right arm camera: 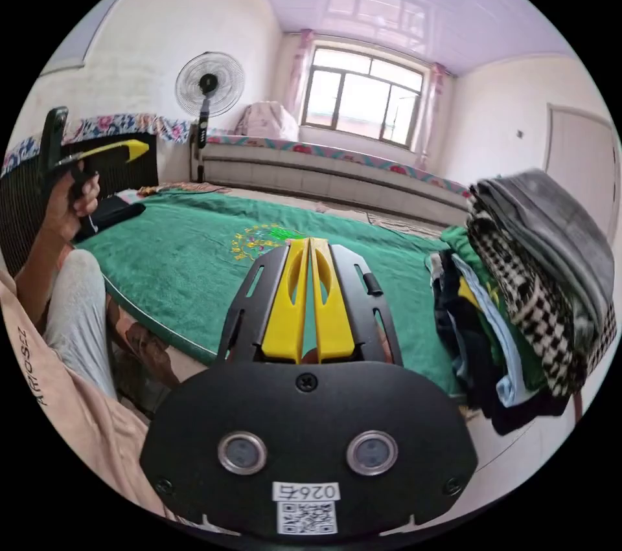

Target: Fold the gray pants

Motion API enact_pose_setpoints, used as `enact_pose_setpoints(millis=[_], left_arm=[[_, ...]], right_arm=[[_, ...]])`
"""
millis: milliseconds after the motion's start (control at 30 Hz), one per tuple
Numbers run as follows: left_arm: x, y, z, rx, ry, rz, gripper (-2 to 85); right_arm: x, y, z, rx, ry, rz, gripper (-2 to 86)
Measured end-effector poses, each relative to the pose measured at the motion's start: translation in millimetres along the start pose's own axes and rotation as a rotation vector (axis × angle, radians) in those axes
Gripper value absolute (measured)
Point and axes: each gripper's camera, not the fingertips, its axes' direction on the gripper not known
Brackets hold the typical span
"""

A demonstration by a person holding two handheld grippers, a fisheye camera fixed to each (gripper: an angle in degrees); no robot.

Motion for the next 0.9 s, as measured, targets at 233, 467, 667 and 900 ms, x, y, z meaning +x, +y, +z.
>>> enact_pose_setpoints(millis=[233,467,667,900], left_arm=[[7.7,-122.4,95.5,-0.077,0.223,0.095,-1.0],[-7.4,-229.3,149.6,-0.107,0.341,0.199,-1.0],[-37.6,-331.1,206.5,-0.074,0.468,0.246,-0.8],[-89.4,-444.4,324.1,-0.073,0.670,0.102,5.4]], right_arm=[[-16.9,221.9,-16.1,0.084,0.051,0.255,-0.9],[-70.7,412.2,-16.3,0.184,0.183,0.375,-0.9],[-103.9,541.0,-31.0,0.255,0.385,0.480,-0.8],[-99.5,644.4,-32.1,0.227,0.543,0.572,4.0]])
